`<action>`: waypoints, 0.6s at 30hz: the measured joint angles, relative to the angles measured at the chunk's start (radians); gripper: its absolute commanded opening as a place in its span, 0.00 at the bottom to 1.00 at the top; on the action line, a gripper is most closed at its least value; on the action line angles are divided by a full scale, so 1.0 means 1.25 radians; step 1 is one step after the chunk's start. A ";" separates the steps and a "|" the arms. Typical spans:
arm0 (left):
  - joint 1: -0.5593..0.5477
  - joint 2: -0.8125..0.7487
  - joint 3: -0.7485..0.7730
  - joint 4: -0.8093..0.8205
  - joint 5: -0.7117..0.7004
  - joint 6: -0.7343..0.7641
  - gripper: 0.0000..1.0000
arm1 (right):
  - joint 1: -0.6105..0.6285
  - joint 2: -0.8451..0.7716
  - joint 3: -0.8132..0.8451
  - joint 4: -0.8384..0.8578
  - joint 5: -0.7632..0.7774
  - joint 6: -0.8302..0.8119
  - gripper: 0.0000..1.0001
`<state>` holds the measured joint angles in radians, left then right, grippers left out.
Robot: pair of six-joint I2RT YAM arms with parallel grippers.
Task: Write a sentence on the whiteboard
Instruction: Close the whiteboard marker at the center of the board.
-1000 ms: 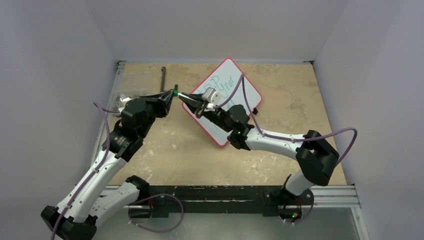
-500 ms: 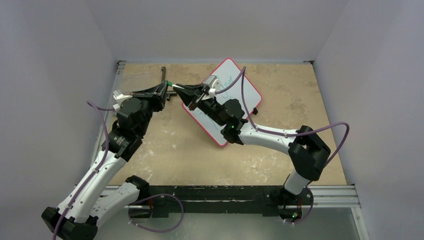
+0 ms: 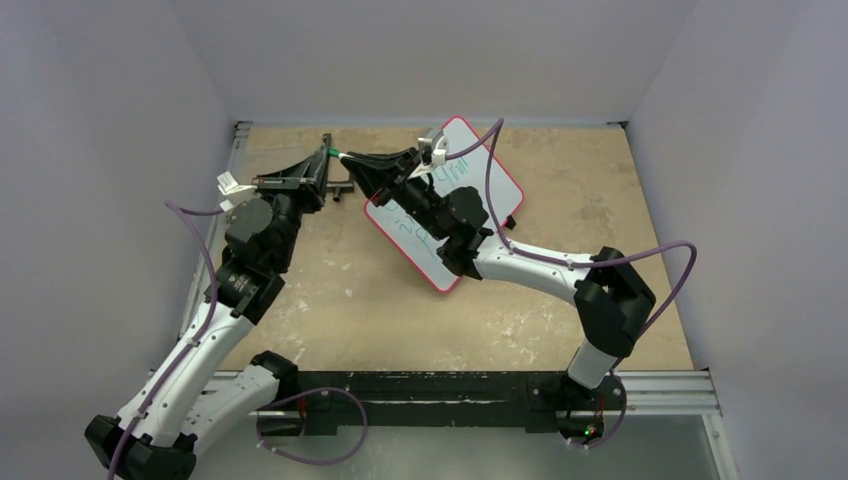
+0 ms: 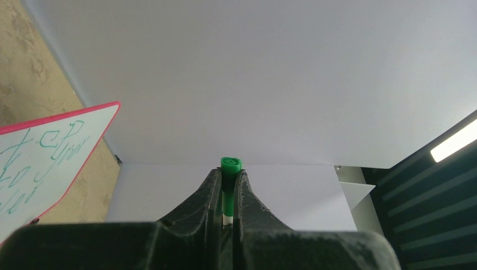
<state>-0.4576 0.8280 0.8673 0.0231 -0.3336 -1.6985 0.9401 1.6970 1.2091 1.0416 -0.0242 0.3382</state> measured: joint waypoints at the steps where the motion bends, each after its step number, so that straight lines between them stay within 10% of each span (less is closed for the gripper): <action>1: 0.000 -0.002 -0.002 0.002 0.000 0.005 0.00 | 0.000 0.000 0.000 0.001 0.000 0.005 0.00; 8: 0.000 -0.029 -0.012 0.003 0.001 0.024 0.00 | 0.000 -0.003 0.000 0.003 -0.022 0.020 0.03; 18: -0.002 -0.068 -0.044 0.010 0.014 0.025 0.00 | 0.015 -0.034 -0.022 -0.038 -0.068 0.023 0.71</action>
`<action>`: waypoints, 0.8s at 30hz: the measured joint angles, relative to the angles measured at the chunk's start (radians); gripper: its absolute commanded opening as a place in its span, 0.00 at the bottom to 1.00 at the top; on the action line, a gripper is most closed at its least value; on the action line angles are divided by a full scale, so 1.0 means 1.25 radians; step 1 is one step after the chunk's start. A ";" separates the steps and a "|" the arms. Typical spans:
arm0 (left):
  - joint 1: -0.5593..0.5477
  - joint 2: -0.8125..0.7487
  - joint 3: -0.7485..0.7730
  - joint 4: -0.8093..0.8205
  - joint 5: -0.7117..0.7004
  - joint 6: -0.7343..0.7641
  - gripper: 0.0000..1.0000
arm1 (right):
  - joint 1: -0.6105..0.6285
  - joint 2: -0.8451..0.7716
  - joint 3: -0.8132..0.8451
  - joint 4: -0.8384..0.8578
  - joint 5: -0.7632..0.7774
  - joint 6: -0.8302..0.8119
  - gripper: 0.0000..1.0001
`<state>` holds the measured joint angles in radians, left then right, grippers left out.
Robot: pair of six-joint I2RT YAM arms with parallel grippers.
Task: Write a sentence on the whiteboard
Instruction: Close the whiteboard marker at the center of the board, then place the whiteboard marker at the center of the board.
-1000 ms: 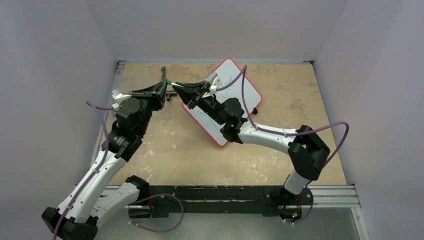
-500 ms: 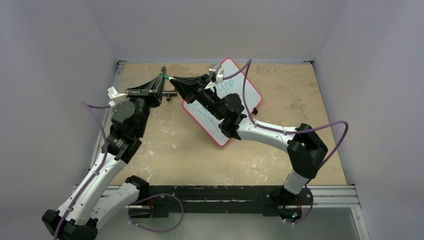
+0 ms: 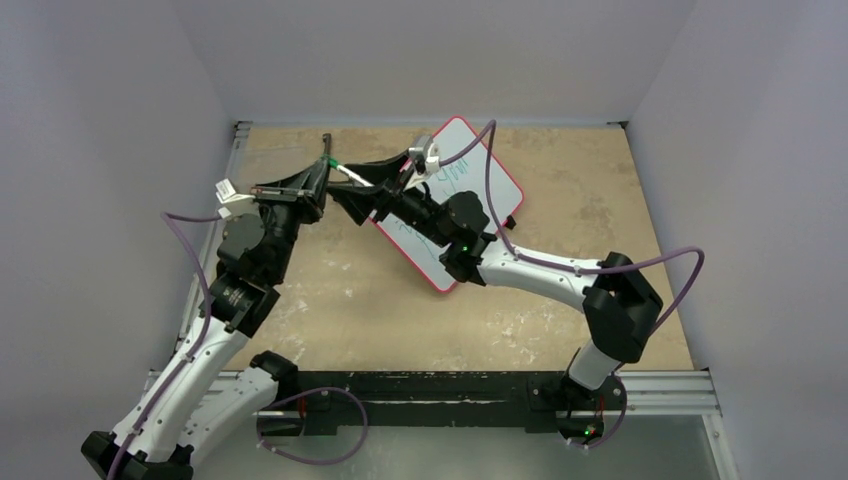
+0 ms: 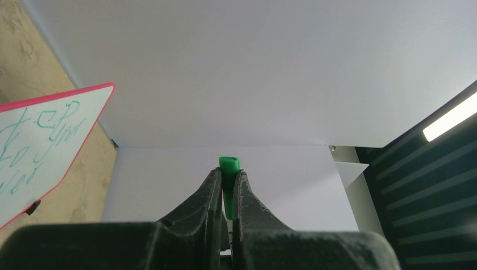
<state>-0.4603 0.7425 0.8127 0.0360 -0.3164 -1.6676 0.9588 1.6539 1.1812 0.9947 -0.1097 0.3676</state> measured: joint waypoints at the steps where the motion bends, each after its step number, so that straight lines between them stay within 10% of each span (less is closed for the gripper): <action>1: -0.001 -0.002 -0.001 0.002 0.011 -0.002 0.00 | 0.004 -0.002 -0.003 -0.006 -0.007 0.001 0.84; 4: -0.011 -0.005 -0.002 -0.003 0.028 -0.005 0.00 | 0.013 -0.004 -0.017 -0.017 -0.016 0.000 0.99; 24: -0.033 -0.041 -0.004 -0.094 0.079 0.012 0.00 | 0.014 -0.178 -0.137 -0.242 0.019 -0.091 0.99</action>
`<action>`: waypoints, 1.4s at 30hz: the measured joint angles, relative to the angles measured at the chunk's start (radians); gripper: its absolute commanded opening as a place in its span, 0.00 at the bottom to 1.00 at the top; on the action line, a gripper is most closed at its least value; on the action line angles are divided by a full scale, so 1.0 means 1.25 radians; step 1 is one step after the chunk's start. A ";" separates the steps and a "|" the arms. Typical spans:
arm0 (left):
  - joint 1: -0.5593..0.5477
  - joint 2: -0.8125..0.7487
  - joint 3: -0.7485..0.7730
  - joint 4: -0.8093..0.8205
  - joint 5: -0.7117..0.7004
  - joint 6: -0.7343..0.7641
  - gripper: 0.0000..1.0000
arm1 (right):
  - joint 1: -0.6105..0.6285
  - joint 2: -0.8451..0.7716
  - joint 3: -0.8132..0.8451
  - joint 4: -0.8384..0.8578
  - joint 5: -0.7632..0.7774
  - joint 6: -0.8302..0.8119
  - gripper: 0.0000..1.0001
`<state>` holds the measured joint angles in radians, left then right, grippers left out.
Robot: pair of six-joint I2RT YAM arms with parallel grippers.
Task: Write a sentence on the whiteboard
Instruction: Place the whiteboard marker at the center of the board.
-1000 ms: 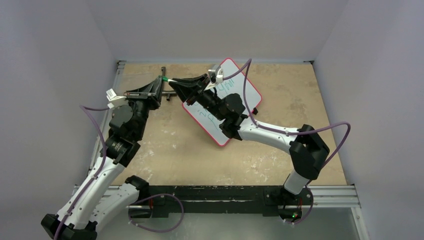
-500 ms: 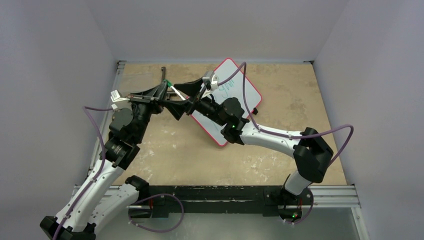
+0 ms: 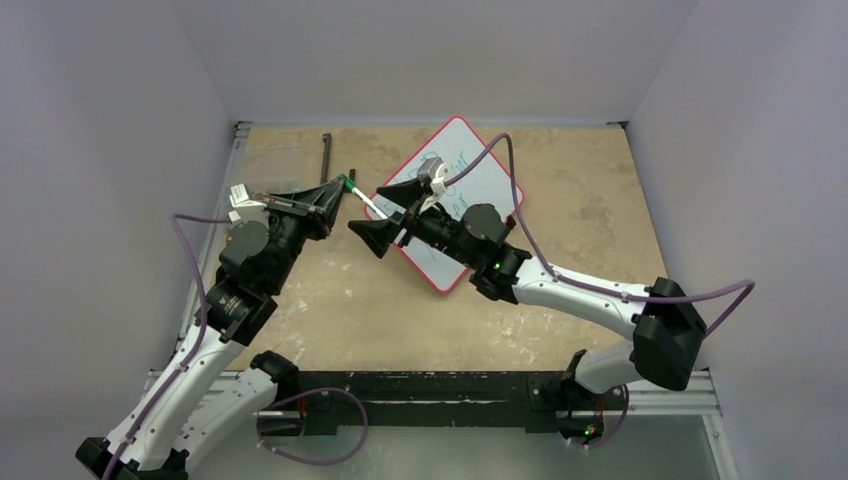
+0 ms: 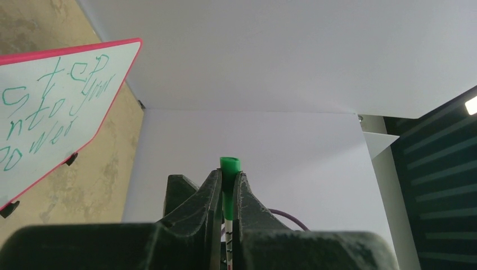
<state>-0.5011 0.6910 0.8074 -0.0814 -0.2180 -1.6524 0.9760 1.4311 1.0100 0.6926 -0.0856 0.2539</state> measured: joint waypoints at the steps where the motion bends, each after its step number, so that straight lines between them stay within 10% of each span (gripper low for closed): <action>1: 0.000 0.000 0.000 -0.004 0.001 0.000 0.00 | 0.000 -0.009 -0.004 -0.010 0.005 -0.006 0.99; 24: 0.023 -0.053 0.081 -0.334 -0.136 0.212 0.00 | 0.000 -0.311 -0.109 -0.377 0.087 -0.089 0.99; 42: 0.024 0.103 -0.103 -0.451 -0.142 0.410 0.00 | -0.001 -0.309 -0.110 -0.490 0.300 -0.081 0.99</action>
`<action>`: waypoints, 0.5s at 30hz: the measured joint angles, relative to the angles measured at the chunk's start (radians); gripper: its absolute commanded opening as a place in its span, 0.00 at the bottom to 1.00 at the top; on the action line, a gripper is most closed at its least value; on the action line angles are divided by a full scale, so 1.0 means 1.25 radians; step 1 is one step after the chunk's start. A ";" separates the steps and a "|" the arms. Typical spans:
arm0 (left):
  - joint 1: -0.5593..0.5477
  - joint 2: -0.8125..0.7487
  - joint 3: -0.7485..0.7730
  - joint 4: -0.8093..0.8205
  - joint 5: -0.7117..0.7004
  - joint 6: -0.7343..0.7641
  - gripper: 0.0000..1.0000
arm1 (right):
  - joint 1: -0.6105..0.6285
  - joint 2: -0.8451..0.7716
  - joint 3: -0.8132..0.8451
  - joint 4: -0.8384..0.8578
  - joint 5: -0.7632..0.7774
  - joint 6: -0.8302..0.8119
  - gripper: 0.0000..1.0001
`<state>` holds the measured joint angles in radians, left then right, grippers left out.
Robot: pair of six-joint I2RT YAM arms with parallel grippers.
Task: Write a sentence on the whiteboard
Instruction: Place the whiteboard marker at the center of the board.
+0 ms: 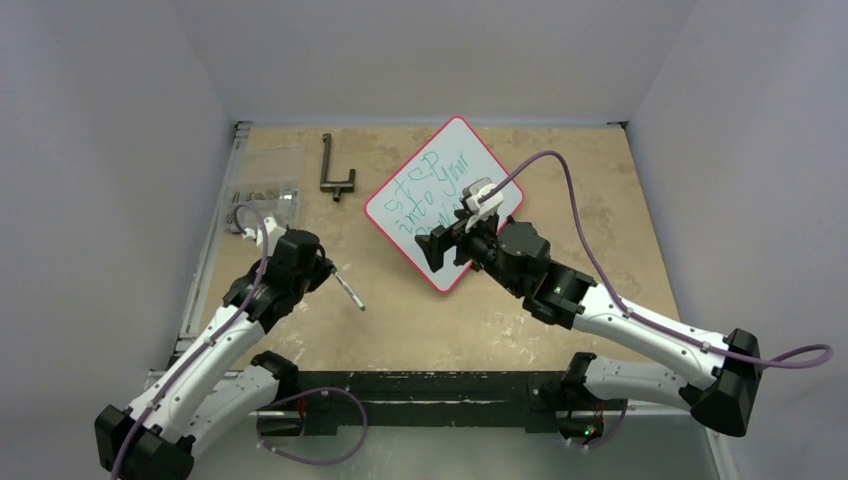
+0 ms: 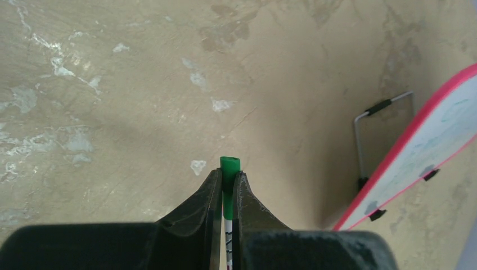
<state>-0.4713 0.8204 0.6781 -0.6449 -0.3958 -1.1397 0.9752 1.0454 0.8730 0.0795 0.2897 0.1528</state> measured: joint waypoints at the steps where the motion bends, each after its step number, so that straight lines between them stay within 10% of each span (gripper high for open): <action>1: 0.000 0.016 -0.006 0.005 0.002 0.005 0.00 | 0.000 0.000 0.000 -0.001 0.005 0.001 0.99; 15: 0.000 0.160 -0.070 0.088 0.025 0.048 0.00 | 0.000 0.012 0.000 -0.010 0.013 0.005 0.99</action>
<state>-0.4713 1.0203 0.5907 -0.5354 -0.3645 -1.0798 0.9752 1.0603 0.8730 0.0673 0.3058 0.1593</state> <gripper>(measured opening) 0.049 0.987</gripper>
